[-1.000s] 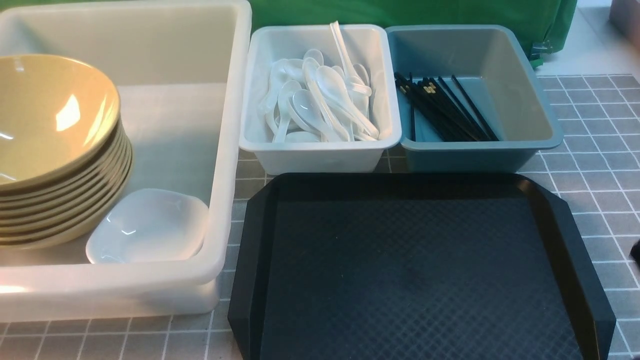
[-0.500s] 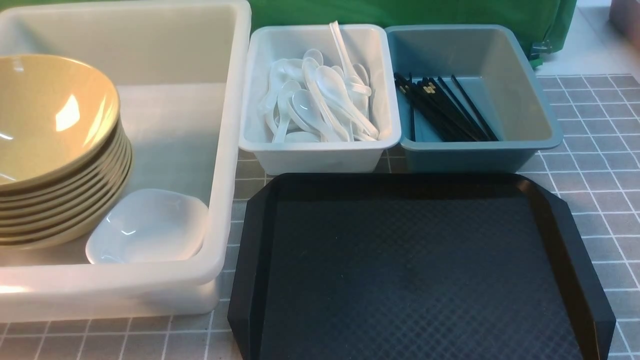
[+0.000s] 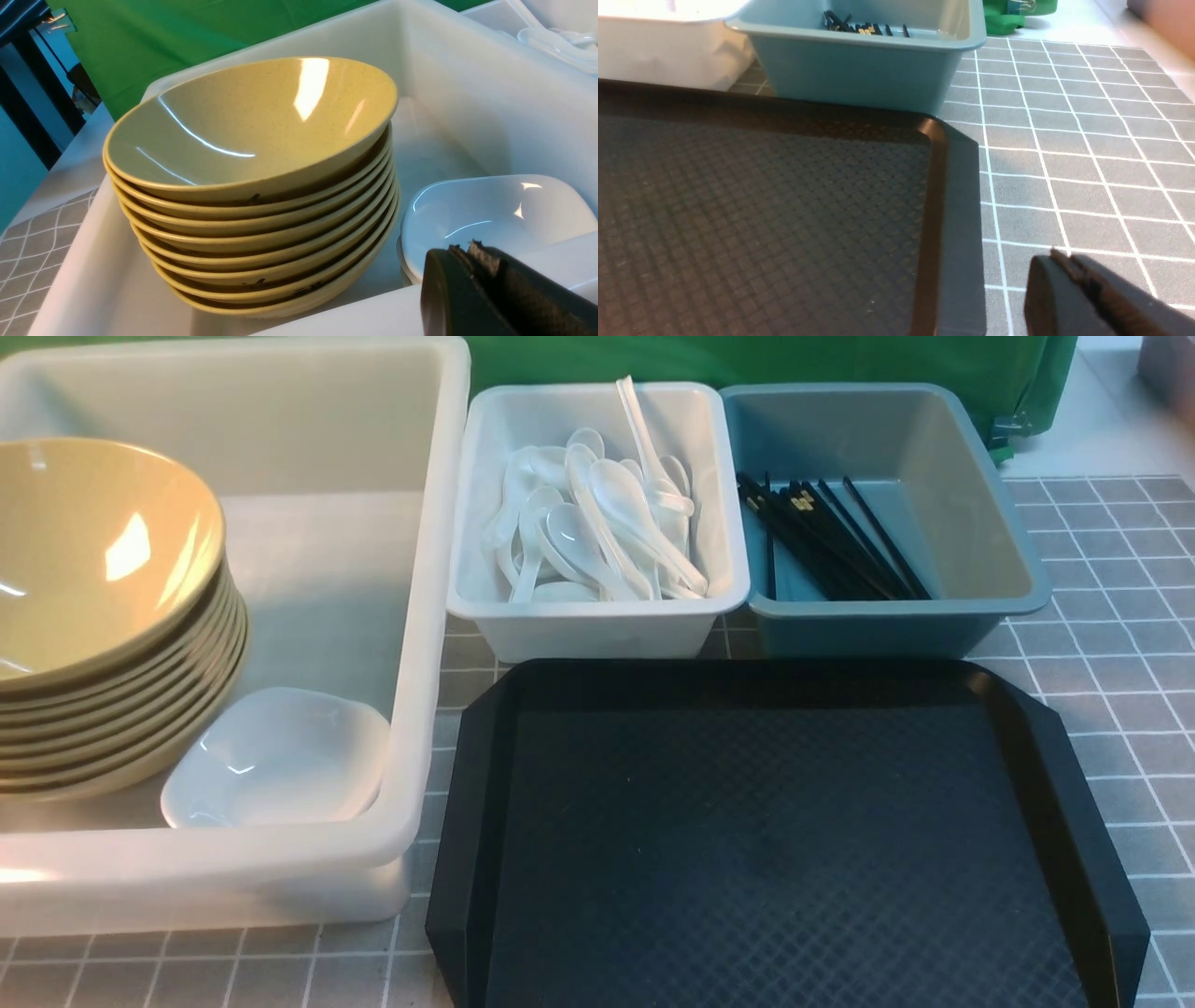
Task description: On grey table put chopsticks spoon bowls plates into blue grey white boxes.
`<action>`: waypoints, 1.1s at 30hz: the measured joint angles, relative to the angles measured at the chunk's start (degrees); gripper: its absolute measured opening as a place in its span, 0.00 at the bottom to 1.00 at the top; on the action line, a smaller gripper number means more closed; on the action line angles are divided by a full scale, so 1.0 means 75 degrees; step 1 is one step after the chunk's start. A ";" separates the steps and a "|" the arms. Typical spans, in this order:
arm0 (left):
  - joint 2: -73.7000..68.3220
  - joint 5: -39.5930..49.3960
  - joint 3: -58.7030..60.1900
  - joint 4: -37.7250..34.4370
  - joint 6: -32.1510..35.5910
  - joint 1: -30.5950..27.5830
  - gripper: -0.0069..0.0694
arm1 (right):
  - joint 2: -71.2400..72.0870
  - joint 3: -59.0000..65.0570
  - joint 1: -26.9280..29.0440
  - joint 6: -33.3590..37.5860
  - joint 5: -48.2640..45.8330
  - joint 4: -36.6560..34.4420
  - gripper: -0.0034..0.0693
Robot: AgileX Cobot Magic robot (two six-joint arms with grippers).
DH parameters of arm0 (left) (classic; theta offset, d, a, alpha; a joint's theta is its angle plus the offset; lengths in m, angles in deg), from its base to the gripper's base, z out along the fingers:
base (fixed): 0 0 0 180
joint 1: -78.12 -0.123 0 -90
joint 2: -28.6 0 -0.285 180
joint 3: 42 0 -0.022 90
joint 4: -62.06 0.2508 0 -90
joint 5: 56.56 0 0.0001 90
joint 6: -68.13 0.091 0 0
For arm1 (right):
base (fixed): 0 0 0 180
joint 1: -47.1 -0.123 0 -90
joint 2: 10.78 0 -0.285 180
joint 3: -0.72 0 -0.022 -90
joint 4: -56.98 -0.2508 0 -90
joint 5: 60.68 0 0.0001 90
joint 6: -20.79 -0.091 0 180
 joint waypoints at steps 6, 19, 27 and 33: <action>0.0000 0.0000 0.0000 0.0000 0.0000 0.0000 0.08 | 0.0000 0.0000 0.0007 -0.0010 0.0000 0.0000 0.12; 0.0007 -0.0032 0.0230 -0.0242 0.0000 -0.0134 0.08 | 0.0000 0.0000 0.0007 -0.0052 0.0000 0.0007 0.13; 0.0007 -0.1485 0.0626 -0.2590 0.0736 -0.1949 0.08 | 0.0000 0.0000 0.0007 -0.0109 0.0000 0.0007 0.15; 0.0007 -0.2907 0.2109 -0.4526 0.1629 -0.2975 0.08 | 0.0000 0.0000 0.0007 -0.0118 0.0000 0.0007 0.16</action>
